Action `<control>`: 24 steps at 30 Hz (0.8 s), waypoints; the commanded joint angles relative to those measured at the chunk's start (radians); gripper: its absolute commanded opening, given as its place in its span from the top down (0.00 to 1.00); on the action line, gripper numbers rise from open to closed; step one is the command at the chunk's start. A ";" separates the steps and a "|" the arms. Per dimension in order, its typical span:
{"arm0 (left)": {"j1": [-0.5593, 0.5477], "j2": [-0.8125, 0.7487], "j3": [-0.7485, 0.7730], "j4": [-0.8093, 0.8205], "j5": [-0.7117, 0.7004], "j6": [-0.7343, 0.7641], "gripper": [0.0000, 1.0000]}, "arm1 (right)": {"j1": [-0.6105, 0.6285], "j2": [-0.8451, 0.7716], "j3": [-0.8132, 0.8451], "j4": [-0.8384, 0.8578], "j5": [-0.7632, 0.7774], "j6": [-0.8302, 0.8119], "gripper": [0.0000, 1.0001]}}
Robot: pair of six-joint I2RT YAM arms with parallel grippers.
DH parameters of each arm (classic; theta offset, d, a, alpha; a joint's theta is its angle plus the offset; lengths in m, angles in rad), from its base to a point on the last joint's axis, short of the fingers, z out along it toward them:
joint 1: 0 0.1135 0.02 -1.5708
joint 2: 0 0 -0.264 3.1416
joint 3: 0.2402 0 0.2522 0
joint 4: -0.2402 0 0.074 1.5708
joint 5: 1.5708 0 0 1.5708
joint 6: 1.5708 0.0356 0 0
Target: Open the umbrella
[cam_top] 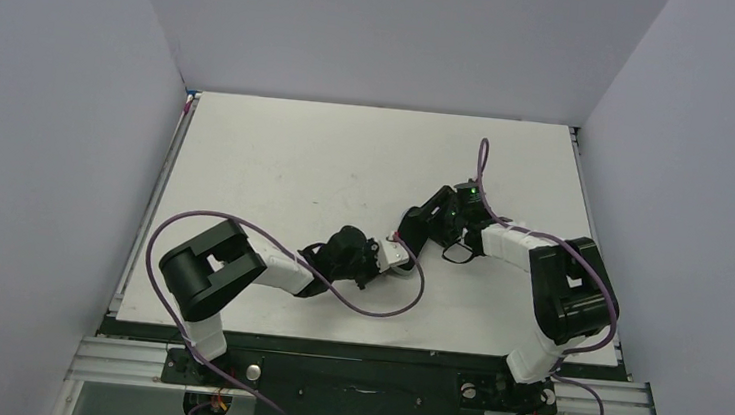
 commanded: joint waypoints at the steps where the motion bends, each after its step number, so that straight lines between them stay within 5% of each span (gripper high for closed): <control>1: -0.027 -0.024 0.006 -0.024 -0.021 -0.024 1.00 | -0.012 0.012 -0.040 -0.200 0.176 0.112 1.00; 6: 0.005 -0.039 0.005 -0.052 0.025 -0.067 1.00 | -0.013 -0.004 -0.056 -0.128 0.066 0.107 0.94; 9: 0.055 -0.034 0.011 -0.065 0.094 -0.079 1.00 | -0.027 -0.054 -0.037 -0.103 -0.015 -0.018 0.56; 12: 0.118 -0.018 0.037 -0.102 0.137 -0.038 1.00 | -0.056 -0.114 -0.024 -0.127 -0.086 -0.206 0.29; 14: 0.148 -0.010 0.045 -0.107 0.172 0.002 1.00 | -0.084 -0.136 -0.022 -0.160 -0.131 -0.296 0.20; 19: 0.169 0.005 0.073 -0.129 0.238 0.110 1.00 | -0.135 -0.105 0.096 -0.387 -0.267 -0.502 0.18; 24: 0.176 0.008 0.073 -0.136 0.300 0.202 1.00 | -0.149 -0.085 0.277 -0.592 -0.373 -0.894 0.18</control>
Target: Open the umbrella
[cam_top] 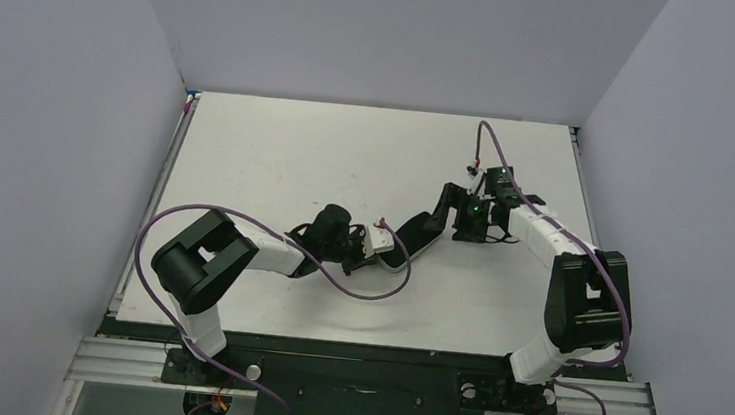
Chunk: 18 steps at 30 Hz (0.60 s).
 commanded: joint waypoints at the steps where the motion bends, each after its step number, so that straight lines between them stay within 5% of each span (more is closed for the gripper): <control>1: 0.013 0.010 0.029 -0.017 0.100 0.118 1.00 | -0.001 0.006 0.184 -0.219 -0.149 -0.443 0.18; 5: 0.018 0.017 0.026 -0.020 0.108 0.196 1.00 | 0.001 0.070 0.320 -0.354 -0.227 -0.885 0.19; 13: 0.020 0.033 0.035 -0.007 0.090 0.222 1.00 | 0.096 0.311 0.732 -0.686 -0.184 -1.304 0.18; 18: 0.019 0.034 0.038 -0.008 0.078 0.224 1.00 | 0.152 0.402 0.833 -0.789 -0.171 -1.509 0.19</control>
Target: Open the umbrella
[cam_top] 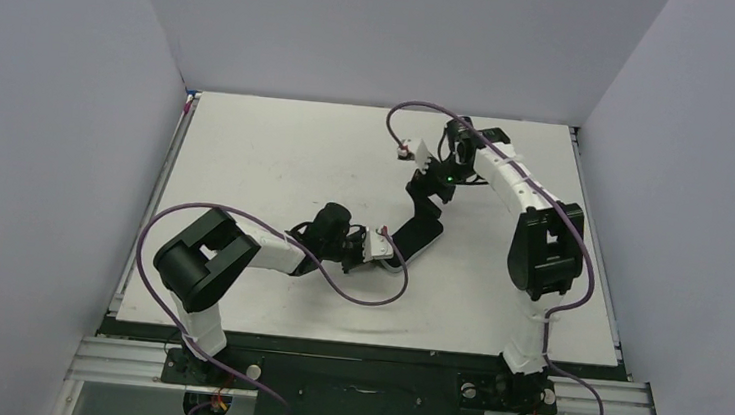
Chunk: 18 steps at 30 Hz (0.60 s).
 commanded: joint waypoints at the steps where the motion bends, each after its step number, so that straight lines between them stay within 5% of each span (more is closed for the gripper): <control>1: 0.005 0.020 0.028 0.001 0.002 0.021 1.00 | 0.057 0.026 0.085 -0.179 -0.001 -0.310 0.19; 10: 0.006 0.019 0.035 -0.001 -0.029 -0.002 1.00 | 0.115 0.163 0.181 -0.349 0.084 -0.435 0.21; 18: -0.007 0.000 0.031 -0.009 -0.046 -0.023 1.00 | 0.134 0.173 0.102 -0.295 0.163 -0.388 0.37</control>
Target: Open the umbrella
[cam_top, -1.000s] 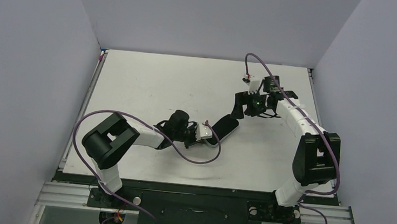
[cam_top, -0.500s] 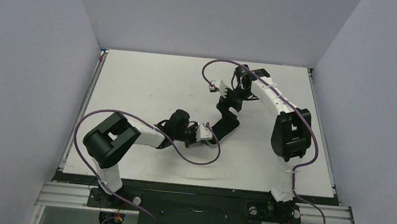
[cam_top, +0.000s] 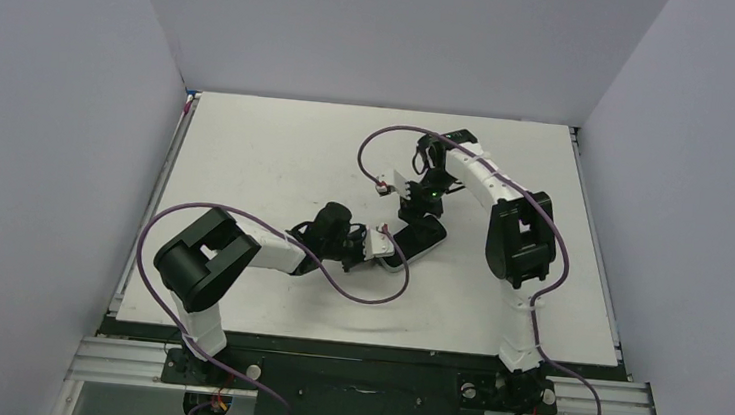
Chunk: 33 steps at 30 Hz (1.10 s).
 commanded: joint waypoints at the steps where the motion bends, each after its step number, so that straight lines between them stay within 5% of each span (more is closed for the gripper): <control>1: -0.017 -0.009 0.019 -0.007 -0.024 -0.016 1.00 | 0.012 -0.009 -0.037 0.011 0.059 0.019 0.40; 7: -0.080 -0.030 -0.013 0.000 -0.055 -0.075 1.00 | 0.012 -0.023 -0.078 0.074 0.091 0.093 0.65; 12: -0.149 -0.026 -0.035 0.009 -0.083 -0.141 1.00 | 0.009 -0.023 -0.100 0.104 0.106 0.142 1.00; 26: -0.162 -0.050 -0.095 0.040 -0.129 -0.205 1.00 | -0.049 -0.050 -0.151 0.070 0.031 0.112 1.00; 28: -0.139 -0.040 -0.076 0.041 -0.127 -0.217 1.00 | -0.059 -0.068 -0.141 -0.023 -0.031 0.052 0.85; 29: -0.126 -0.035 -0.071 0.042 -0.130 -0.214 1.00 | -0.057 -0.087 -0.142 -0.043 -0.045 0.031 0.57; 31: -0.106 -0.016 -0.041 0.046 -0.130 -0.196 1.00 | -0.045 -0.116 -0.158 -0.068 -0.075 -0.008 0.26; 33: -0.092 0.001 -0.018 0.046 -0.123 -0.176 1.00 | -0.028 -0.132 -0.172 -0.068 -0.089 -0.023 0.19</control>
